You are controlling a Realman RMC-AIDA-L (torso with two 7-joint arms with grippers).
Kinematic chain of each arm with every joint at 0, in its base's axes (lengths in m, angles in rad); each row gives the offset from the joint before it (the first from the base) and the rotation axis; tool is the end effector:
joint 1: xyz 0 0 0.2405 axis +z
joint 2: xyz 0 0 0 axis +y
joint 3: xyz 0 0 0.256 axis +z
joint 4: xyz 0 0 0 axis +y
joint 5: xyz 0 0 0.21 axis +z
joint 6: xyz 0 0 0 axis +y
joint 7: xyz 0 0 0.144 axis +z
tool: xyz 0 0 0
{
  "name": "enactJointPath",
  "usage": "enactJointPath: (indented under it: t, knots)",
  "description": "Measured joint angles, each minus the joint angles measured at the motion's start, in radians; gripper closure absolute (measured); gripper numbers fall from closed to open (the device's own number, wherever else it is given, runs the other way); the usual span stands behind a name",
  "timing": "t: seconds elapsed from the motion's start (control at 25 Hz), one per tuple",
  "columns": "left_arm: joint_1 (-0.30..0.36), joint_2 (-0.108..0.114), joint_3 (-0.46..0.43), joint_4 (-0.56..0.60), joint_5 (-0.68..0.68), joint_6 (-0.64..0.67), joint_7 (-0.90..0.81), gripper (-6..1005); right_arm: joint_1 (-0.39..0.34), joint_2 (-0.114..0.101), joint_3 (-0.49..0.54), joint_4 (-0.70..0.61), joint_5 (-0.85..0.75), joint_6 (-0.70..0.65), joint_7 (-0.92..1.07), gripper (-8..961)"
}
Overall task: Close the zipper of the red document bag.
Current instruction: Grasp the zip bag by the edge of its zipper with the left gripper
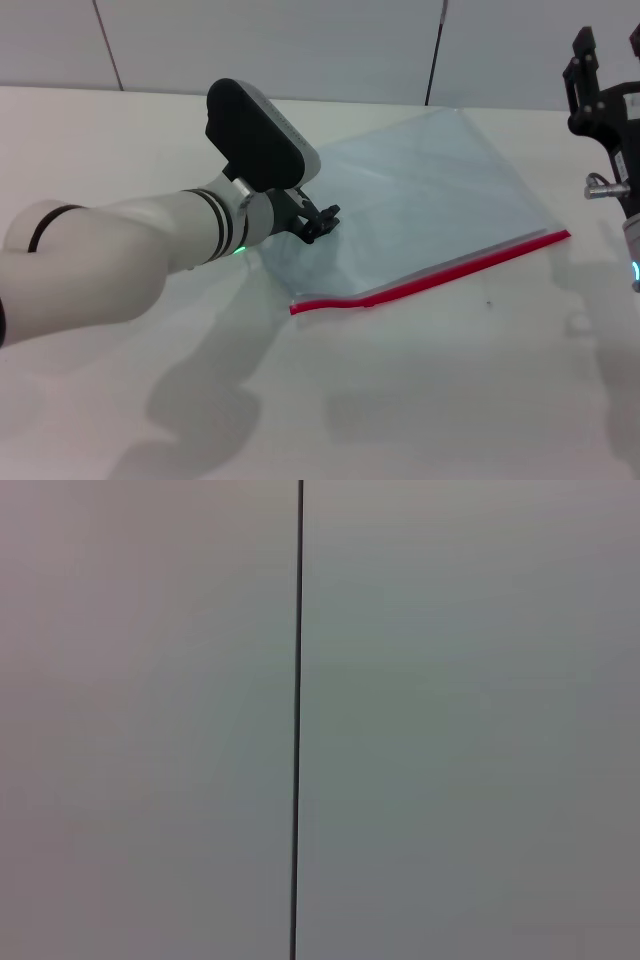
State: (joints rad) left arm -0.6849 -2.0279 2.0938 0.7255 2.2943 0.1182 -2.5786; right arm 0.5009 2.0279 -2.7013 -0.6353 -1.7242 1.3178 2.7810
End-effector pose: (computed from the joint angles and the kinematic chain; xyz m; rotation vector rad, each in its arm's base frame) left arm -0.2046 0.4115 -0.1034 -2.2999 -0.3758 0.0077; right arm 0.2198 0.3417 -0.0341 -1.4988 0.3212 0.8629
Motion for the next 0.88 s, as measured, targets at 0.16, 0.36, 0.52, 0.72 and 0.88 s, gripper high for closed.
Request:
enactJointPath:
  t: [0.16, 0.36, 0.52, 0.72, 0.88]
  knots:
    - [0.0, 0.0, 0.0, -0.001, -0.001, 0.0, 0.0, 382, 0.0, 0.0, 0.0, 0.0, 0.0, 0.0, 0.0, 410]
    - [0.0, 0.0, 0.0, -0.002, -0.002, 0.0, 0.0, 382, 0.001, 0.0, -0.001, 0.0, 0.0, 0.0, 0.0, 410]
    - [0.0, 0.0, 0.0, -0.006, -0.003, 0.0, 0.0, 382, 0.002, 0.0, -0.002, 0.0, 0.0, 0.0, 0.0, 410]
    - [-0.002, 0.0, 0.0, -0.012, -0.005, 0.004, 0.0, 382, 0.003, 0.0, 0.0, 0.0, 0.0, -0.004, 0.0, 410]
    - [-0.005, 0.0, 0.0, -0.012, -0.006, 0.01, 0.0, 382, 0.004, 0.0, 0.001, 0.0, 0.0, -0.005, 0.0, 410]
